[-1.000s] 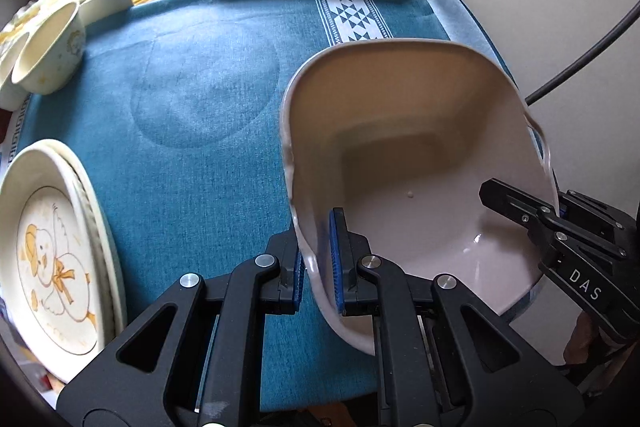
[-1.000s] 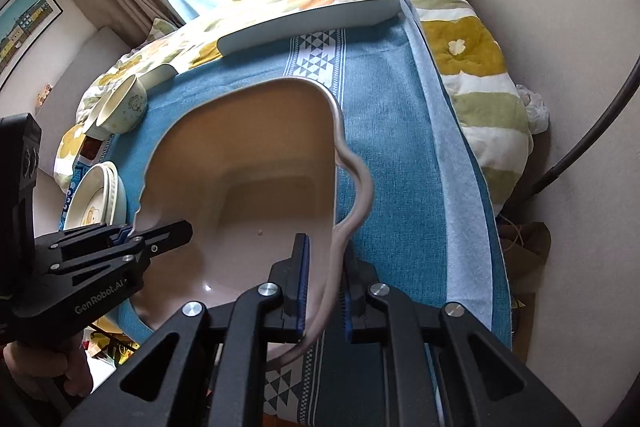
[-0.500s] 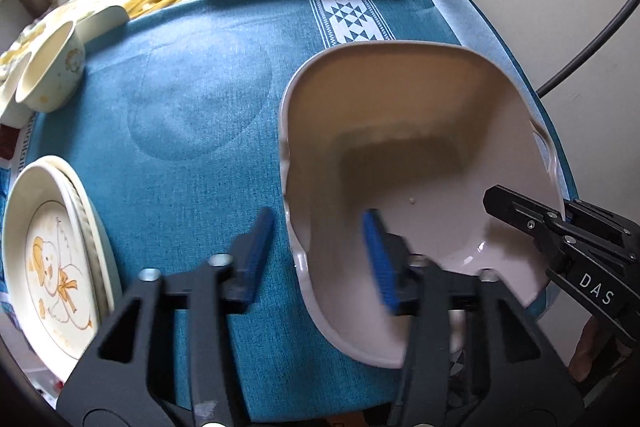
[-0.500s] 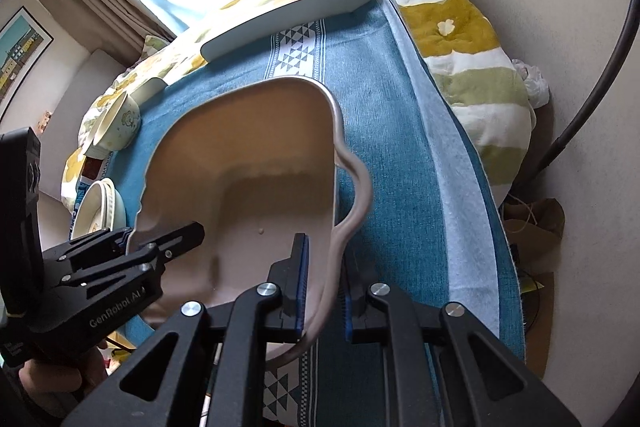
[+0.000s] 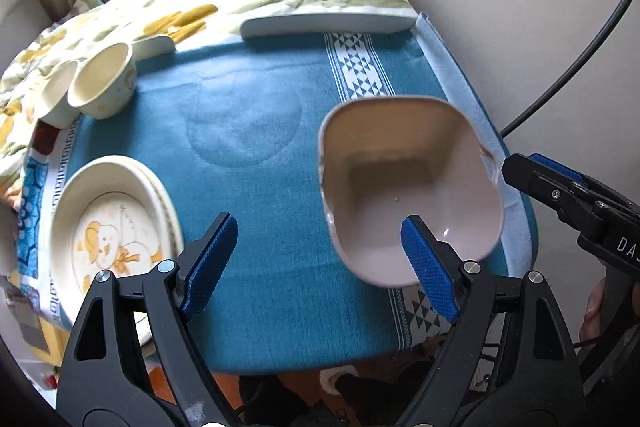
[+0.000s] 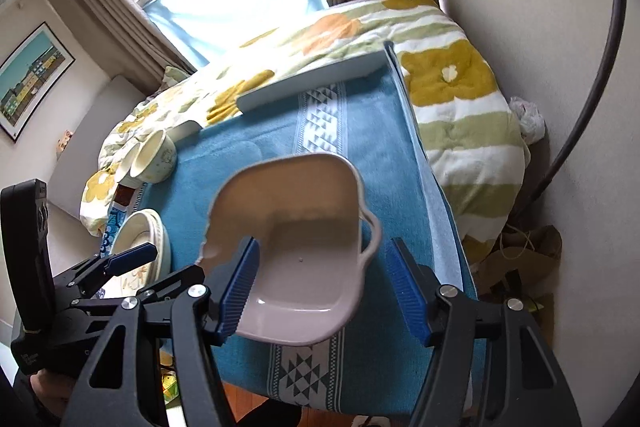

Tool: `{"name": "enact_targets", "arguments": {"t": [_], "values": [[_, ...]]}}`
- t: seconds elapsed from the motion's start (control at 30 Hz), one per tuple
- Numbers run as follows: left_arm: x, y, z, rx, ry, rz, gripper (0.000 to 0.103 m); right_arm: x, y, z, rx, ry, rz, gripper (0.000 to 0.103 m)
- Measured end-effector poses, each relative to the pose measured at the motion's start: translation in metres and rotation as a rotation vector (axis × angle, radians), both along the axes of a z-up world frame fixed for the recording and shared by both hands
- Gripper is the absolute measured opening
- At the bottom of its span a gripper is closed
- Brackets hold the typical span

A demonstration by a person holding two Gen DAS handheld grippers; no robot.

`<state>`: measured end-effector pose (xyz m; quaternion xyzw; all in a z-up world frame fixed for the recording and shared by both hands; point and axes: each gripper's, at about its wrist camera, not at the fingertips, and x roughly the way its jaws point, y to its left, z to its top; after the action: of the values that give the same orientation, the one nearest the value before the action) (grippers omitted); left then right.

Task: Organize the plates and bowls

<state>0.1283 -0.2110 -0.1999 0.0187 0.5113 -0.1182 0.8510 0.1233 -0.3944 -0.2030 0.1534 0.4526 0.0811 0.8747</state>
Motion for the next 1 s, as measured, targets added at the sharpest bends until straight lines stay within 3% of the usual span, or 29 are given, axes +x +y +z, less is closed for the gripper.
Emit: {"name": "enact_targets", "arguments": {"t": [0.03, 0.1, 0.13, 0.17, 0.27, 0.43, 0.6, 0.8, 0.93, 1.0], "values": [[-0.005, 0.008, 0.014, -0.009, -0.022, 0.014, 0.083, 0.000, 0.005, 0.013, 0.003, -0.023, 0.023, 0.061], [-0.012, 0.027, 0.041, -0.014, -0.074, 0.048, 0.085, 0.002, 0.014, 0.037, 0.013, -0.079, 0.062, 0.079], [-0.013, 0.038, 0.053, -0.009, -0.099, 0.072, 0.090, 0.004, 0.020, 0.049, 0.020, -0.117, 0.083, 0.100], [-0.014, 0.050, 0.065, -0.003, -0.124, 0.100, 0.096, 0.006, 0.026, 0.060, 0.027, -0.156, 0.104, 0.103], [-0.008, 0.088, 0.093, -0.014, -0.184, 0.166, 0.102, 0.018, 0.047, 0.085, 0.057, -0.237, 0.158, 0.103], [0.019, 0.157, 0.108, -0.058, -0.177, 0.255, 0.102, 0.056, 0.100, 0.104, 0.054, -0.193, 0.255, 0.103], [0.054, 0.223, 0.093, -0.149, -0.116, 0.336, 0.102, 0.092, 0.152, 0.103, 0.010, -0.181, 0.227, 0.103], [0.106, 0.281, 0.049, -0.206, -0.021, 0.376, 0.102, 0.159, 0.209, 0.065, 0.015, -0.064, 0.221, 0.103], [0.148, 0.305, 0.014, -0.256, 0.061, 0.358, 0.087, 0.196, 0.242, 0.028, -0.001, 0.022, 0.225, 0.102], [0.168, 0.310, -0.006, -0.267, 0.109, 0.339, 0.078, 0.212, 0.256, 0.009, 0.007, 0.069, 0.227, 0.092]]}}
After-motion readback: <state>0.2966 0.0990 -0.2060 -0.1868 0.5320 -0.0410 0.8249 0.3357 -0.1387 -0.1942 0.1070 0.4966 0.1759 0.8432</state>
